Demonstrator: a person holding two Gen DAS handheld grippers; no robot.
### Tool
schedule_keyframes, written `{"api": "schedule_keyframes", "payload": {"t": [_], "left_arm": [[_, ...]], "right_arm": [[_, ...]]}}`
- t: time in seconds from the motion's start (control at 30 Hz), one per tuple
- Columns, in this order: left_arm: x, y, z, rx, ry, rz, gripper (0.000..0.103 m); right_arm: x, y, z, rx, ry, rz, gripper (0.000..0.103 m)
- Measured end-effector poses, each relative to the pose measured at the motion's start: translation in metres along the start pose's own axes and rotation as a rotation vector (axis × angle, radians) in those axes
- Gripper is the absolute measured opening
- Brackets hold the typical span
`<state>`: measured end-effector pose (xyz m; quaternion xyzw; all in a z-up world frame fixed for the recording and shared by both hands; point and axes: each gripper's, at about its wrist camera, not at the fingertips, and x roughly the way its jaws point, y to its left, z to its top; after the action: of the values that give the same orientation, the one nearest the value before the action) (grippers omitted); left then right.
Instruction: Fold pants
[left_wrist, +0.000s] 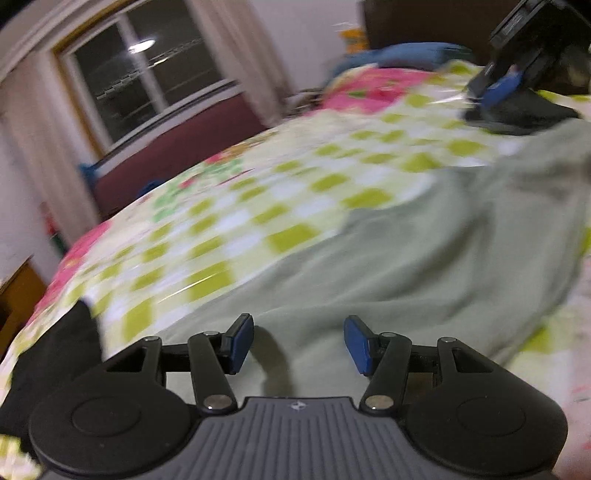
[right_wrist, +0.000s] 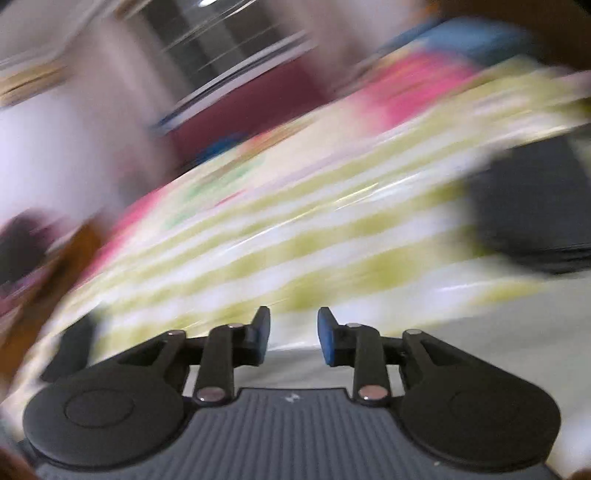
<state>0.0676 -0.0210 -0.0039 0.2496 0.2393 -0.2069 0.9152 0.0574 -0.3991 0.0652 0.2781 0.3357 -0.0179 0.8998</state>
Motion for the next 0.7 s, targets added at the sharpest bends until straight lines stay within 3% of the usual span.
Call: {"api": "schedule_keyframes", "payload": {"t": [0.07, 0.13, 0.2, 0.27, 0.43, 0.57, 0.67, 0.7], "left_arm": [[0.005, 0.014, -0.010, -0.028, 0.021, 0.053, 0.069], [0.007, 0.026, -0.021, -0.049, 0.034, 0.094, 0.071], [0.011, 0.036, -0.028, -0.074, 0.040, 0.132, 0.080], [0.013, 0.047, -0.033, -0.111, 0.047, 0.149, 0.084], [0.014, 0.050, -0.038, -0.110, 0.037, 0.133, 0.086], [0.014, 0.051, -0.039, -0.123, 0.034, 0.123, 0.085], [0.015, 0.053, -0.038, -0.141, 0.039, 0.115, 0.086], [0.016, 0.053, -0.039, -0.142, 0.040, 0.115, 0.086]], "right_arm": [[0.069, 0.029, 0.001, -0.052, 0.145, 0.114, 0.033], [0.120, 0.045, -0.001, -0.103, 0.217, 0.140, 0.033], [0.164, 0.050, -0.005, -0.101, 0.304, 0.169, 0.035], [0.186, 0.058, -0.014, -0.130, 0.401, 0.166, 0.036], [0.190, 0.067, -0.014, -0.180, 0.500, 0.267, 0.035], [0.191, 0.073, -0.011, -0.277, 0.560, 0.262, 0.035], [0.205, 0.069, -0.005, -0.214, 0.555, 0.275, 0.030], [0.209, 0.065, -0.003, -0.162, 0.538, 0.298, 0.022]]}}
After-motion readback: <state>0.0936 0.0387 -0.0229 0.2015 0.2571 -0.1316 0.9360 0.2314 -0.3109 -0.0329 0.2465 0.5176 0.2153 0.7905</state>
